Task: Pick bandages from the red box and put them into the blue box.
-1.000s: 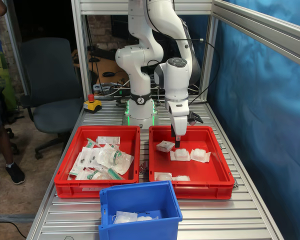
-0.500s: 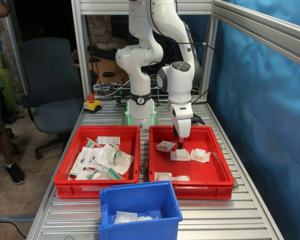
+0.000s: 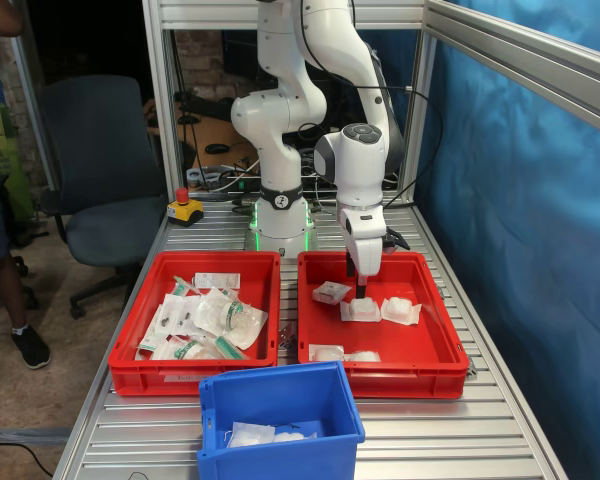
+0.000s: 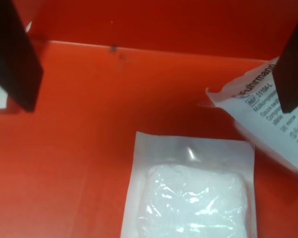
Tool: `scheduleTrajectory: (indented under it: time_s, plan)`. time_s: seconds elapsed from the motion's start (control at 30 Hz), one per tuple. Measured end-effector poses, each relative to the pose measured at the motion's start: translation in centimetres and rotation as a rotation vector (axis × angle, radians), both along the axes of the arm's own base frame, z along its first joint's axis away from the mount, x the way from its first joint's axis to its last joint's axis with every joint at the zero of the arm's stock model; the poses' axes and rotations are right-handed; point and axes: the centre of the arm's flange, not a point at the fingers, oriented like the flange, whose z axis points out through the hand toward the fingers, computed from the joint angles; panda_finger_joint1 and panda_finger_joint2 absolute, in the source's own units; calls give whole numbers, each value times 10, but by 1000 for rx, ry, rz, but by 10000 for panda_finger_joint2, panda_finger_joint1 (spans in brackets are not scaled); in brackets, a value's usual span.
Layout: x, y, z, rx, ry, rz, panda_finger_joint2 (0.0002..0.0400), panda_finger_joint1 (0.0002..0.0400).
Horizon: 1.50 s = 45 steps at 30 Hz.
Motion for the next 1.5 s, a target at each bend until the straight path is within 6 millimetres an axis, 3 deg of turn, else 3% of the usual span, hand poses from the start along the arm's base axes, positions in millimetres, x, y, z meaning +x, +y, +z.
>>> scheduleTrajectory:
  time_s: [0.43, 1.13, 1.5]
  plan:
    - [-1, 2, 0, 0, 0, 5, 400, 400]
    - [-10, 8, -26, -26, 51, 26, 400, 400]
    - [-4, 10, -29, -9, -6, 26, 400, 400]
